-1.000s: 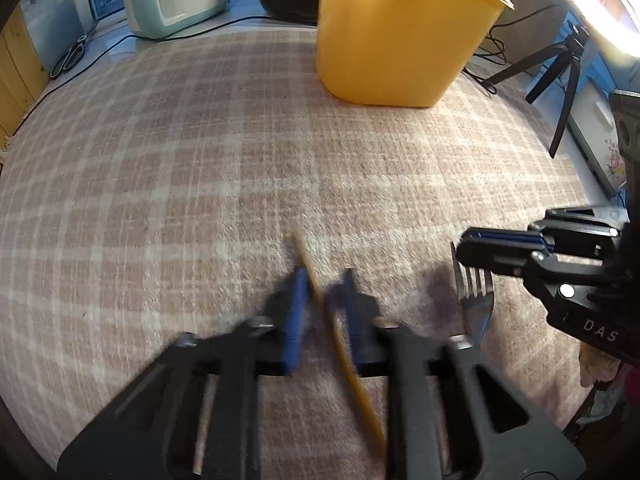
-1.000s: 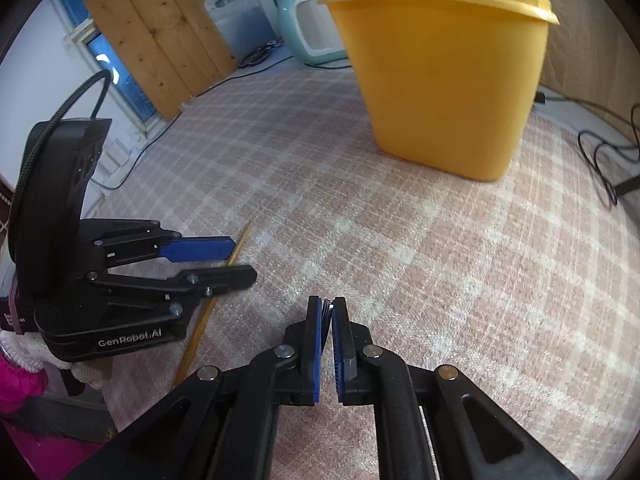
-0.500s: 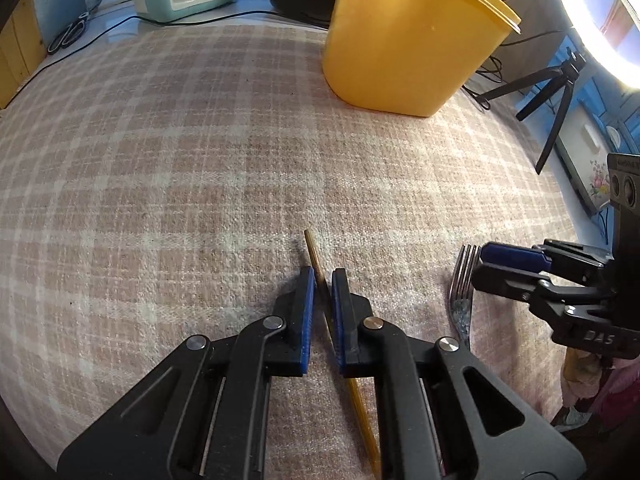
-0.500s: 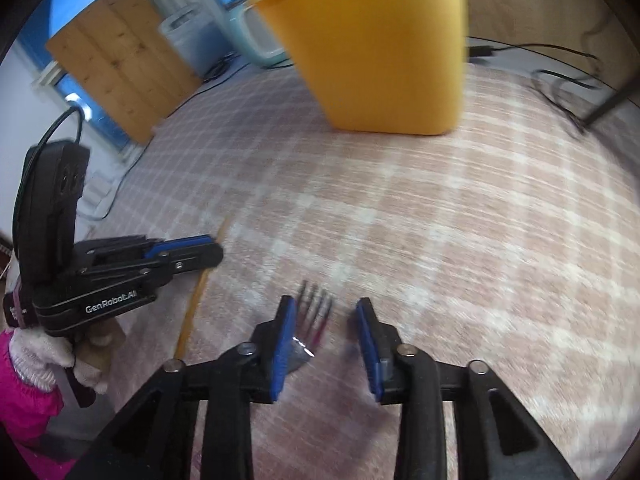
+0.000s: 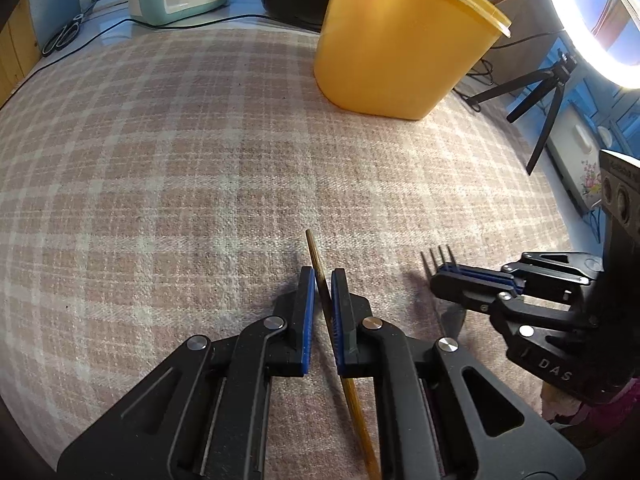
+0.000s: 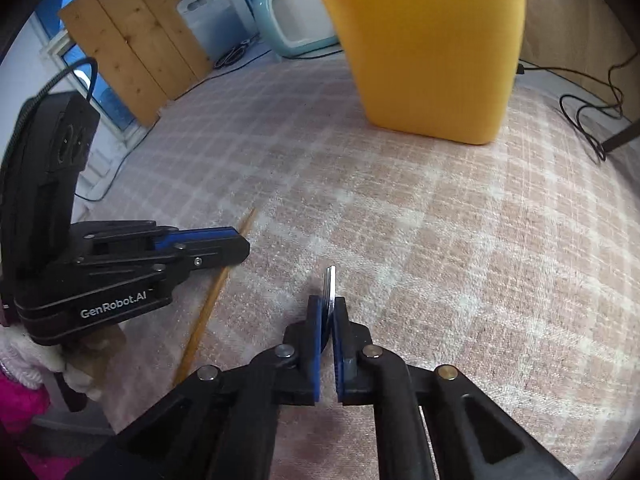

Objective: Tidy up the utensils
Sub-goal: 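Lift the chopstick with the left gripper while the right gripper carries the fork to the bucket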

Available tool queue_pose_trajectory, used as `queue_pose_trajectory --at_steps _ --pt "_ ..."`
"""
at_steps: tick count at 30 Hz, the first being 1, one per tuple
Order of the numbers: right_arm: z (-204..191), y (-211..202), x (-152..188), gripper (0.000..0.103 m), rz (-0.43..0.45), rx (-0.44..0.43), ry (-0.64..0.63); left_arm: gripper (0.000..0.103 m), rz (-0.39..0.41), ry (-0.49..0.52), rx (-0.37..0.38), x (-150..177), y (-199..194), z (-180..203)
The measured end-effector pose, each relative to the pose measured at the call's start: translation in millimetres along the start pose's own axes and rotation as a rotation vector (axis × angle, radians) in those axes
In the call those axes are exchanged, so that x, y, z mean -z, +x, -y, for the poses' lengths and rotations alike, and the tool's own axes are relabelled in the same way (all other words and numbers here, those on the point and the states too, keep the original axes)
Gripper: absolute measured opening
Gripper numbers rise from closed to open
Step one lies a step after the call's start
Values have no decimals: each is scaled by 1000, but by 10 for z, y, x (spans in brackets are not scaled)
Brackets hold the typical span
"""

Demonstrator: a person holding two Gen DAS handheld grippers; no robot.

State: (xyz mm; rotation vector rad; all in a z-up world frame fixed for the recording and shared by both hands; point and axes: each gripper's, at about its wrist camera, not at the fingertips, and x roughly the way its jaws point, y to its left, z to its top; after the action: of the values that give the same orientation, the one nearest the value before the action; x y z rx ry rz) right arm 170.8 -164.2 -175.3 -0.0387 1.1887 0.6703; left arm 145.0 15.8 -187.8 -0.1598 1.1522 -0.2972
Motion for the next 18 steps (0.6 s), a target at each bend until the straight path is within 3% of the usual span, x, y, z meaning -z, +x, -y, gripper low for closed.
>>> queue_pose_trajectory --at_steps 9,18 --pt "136 -278 -17 0 48 -45 102 4 45 -46 61 -54 -264 -90" --pt "108 -994 -76 0 220 12 88 3 200 -38 107 -227 -927 -74"
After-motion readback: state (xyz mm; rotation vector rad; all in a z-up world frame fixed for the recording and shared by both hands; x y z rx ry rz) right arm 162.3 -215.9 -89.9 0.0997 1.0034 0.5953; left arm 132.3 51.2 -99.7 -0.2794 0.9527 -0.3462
